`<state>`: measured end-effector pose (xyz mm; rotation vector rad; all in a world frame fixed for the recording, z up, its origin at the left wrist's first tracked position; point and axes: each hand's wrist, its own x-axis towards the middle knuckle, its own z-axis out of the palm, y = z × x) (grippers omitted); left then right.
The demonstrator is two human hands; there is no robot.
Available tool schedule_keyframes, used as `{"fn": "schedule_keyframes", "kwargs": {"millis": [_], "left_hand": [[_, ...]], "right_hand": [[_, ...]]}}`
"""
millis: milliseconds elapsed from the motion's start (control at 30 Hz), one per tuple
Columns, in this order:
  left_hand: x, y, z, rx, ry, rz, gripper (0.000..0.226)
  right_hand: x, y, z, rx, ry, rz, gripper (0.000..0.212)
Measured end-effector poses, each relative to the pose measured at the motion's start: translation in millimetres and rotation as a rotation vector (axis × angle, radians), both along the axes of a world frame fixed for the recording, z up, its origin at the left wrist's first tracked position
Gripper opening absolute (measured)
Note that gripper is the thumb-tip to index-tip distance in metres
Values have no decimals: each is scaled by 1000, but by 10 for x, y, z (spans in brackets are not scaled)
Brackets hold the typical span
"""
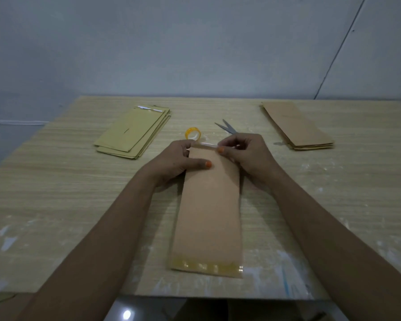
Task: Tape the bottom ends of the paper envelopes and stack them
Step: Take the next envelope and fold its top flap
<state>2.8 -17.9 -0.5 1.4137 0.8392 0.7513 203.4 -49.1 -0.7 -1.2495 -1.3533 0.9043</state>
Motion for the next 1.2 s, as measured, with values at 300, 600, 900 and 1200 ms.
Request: {"fn": "schedule_keyframes", "kwargs": {"millis": [300,600,900,1200], "left_hand": [[-66,42,17,62,120,-81,30],[-40,10,40,37,89,-128,29],[-50,7,51,36,85,-159,27],[-41,16,43,40,105,-189,30]], "right_hand": [[69,-96,110,-81,-218,200,12],[147,-16,121,-196,-337,320,19],[124,-59,163,-320,-233,361,26],[154,-41,193,-376,-156,280,8]]}}
